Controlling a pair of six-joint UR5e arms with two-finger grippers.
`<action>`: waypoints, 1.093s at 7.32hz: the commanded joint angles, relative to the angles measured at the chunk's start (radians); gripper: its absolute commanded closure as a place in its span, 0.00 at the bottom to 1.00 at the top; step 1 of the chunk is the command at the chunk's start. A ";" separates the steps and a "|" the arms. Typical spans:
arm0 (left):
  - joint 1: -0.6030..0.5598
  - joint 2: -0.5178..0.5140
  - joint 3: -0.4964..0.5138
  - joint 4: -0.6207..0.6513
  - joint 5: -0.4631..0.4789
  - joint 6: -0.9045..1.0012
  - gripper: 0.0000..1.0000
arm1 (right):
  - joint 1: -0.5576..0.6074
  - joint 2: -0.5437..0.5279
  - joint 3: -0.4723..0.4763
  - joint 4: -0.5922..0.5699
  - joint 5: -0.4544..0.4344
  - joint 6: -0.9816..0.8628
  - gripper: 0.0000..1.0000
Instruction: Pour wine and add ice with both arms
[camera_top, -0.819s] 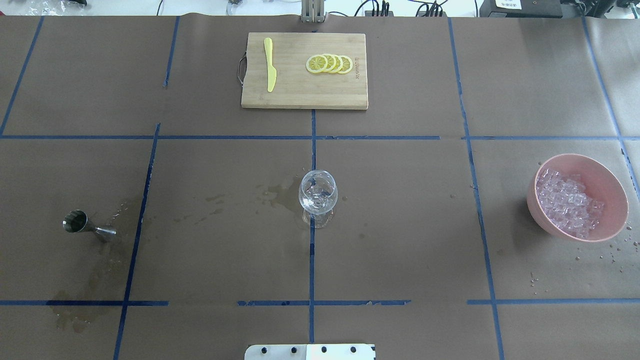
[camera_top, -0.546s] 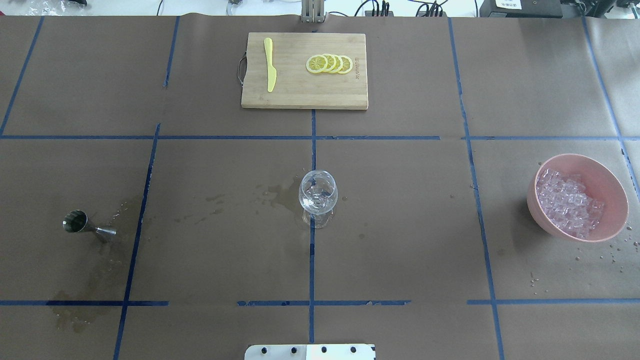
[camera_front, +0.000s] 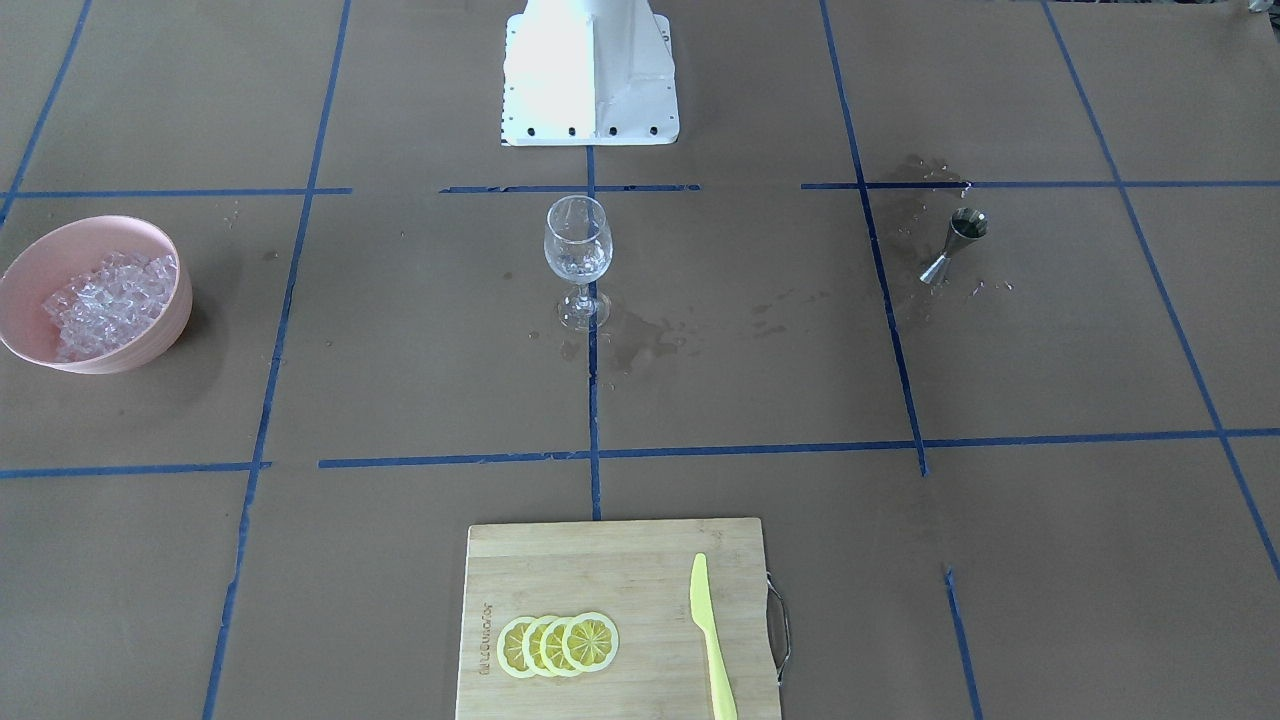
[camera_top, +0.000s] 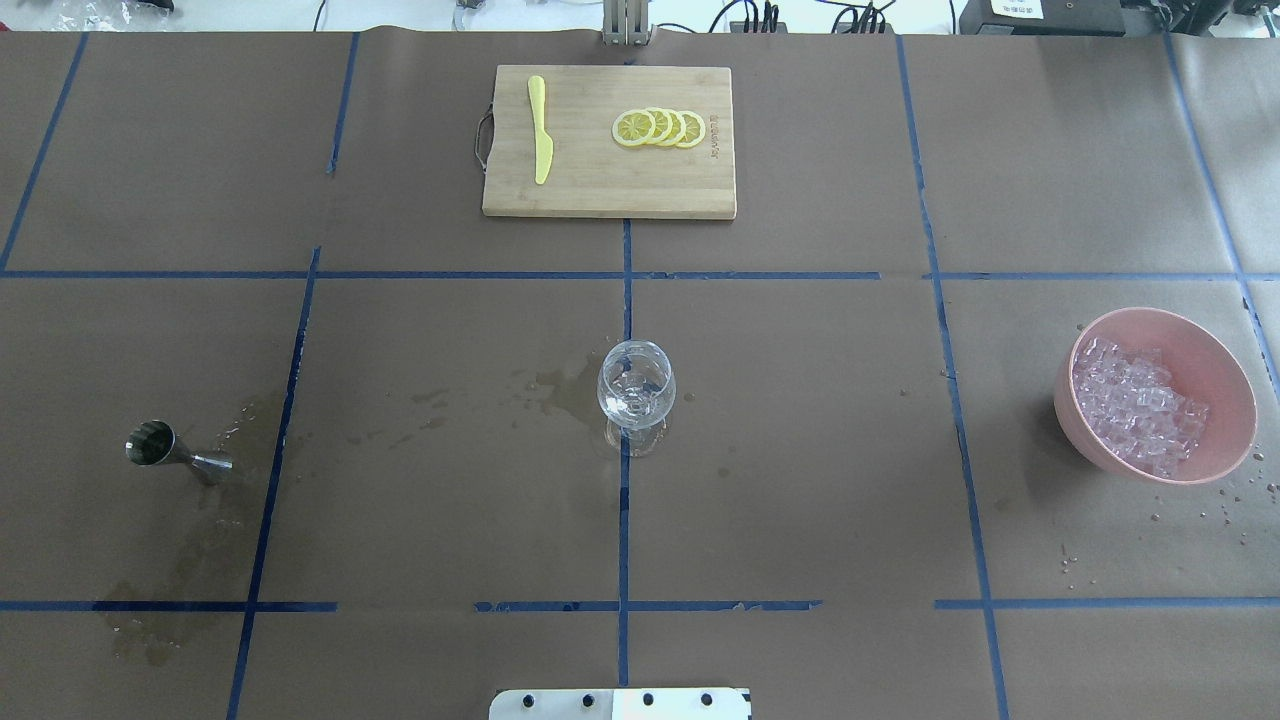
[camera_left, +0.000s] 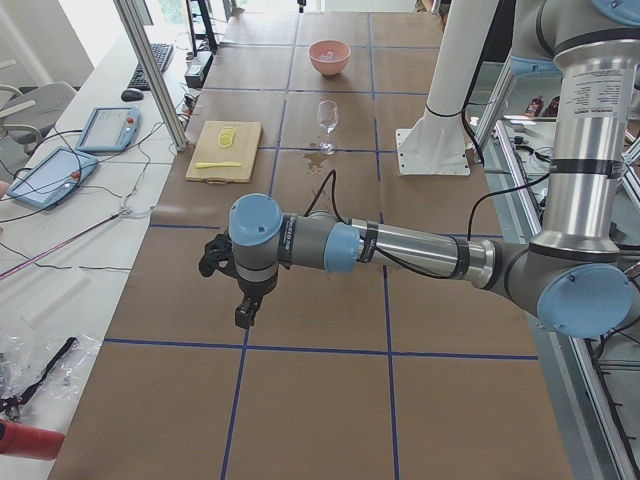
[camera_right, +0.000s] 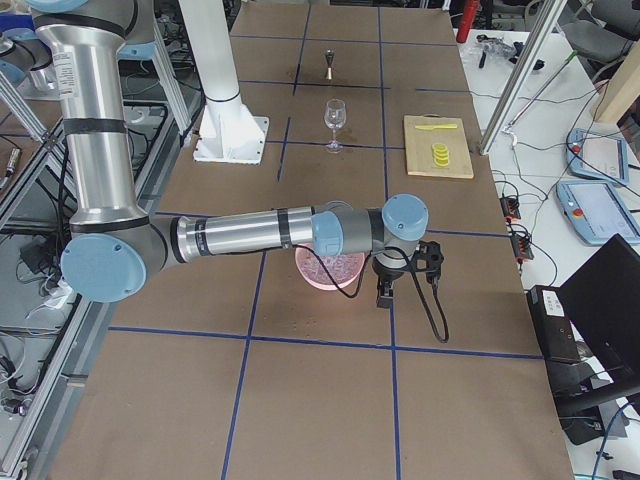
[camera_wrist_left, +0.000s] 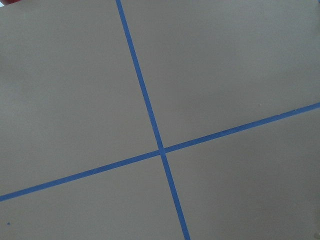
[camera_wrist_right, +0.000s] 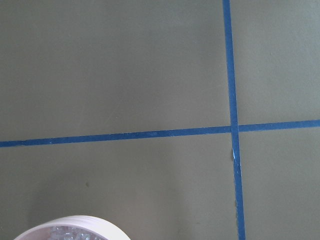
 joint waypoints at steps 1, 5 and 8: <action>0.051 0.006 -0.003 -0.002 -0.002 -0.006 0.00 | -0.001 -0.002 -0.001 0.001 0.006 0.001 0.00; 0.086 0.005 -0.049 0.004 0.001 -0.008 0.00 | -0.002 -0.004 0.010 0.000 0.012 0.003 0.00; 0.083 -0.011 -0.023 -0.015 -0.006 -0.002 0.00 | -0.005 -0.001 0.009 0.000 0.012 0.003 0.00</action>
